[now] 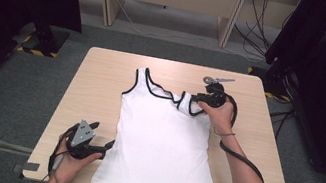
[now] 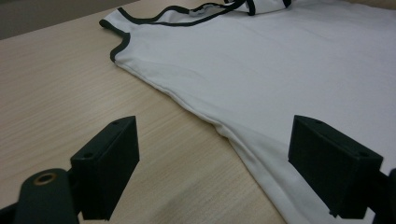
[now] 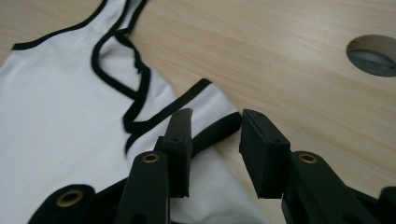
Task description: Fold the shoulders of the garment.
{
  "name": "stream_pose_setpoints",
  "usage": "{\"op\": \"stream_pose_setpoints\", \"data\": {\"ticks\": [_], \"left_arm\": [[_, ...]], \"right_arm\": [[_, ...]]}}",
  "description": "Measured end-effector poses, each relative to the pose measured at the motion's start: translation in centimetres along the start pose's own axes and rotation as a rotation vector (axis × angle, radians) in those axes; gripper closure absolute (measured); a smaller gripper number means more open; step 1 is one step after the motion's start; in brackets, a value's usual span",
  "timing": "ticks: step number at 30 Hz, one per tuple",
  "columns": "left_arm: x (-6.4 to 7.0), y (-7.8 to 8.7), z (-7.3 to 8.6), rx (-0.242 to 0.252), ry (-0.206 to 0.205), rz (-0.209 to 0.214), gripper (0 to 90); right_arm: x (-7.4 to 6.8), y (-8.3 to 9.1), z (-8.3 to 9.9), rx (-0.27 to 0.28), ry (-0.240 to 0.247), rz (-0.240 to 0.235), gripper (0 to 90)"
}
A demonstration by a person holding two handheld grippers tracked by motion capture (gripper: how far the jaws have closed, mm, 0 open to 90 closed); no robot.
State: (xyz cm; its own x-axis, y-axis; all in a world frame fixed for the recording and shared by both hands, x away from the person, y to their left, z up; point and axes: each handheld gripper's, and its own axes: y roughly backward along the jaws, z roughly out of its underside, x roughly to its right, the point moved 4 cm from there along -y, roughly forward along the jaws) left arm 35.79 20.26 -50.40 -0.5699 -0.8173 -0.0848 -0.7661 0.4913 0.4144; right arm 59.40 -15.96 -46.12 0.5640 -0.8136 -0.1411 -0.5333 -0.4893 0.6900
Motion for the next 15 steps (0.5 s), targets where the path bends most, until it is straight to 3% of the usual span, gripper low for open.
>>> {"op": "stream_pose_setpoints", "data": {"ticks": [4, 15], "left_arm": [[0.0, 0.0, 0.0, -0.001, 0.003, 0.002, 15.4], [0.0, 0.0, 0.0, 0.000, -0.003, 0.003, 15.5]], "right_arm": [[1.1, -1.3, -0.3, -0.019, -0.060, -0.012, 63.0], [1.9, -4.0, -0.5, -0.085, -0.125, -0.050, 58.9]]}}
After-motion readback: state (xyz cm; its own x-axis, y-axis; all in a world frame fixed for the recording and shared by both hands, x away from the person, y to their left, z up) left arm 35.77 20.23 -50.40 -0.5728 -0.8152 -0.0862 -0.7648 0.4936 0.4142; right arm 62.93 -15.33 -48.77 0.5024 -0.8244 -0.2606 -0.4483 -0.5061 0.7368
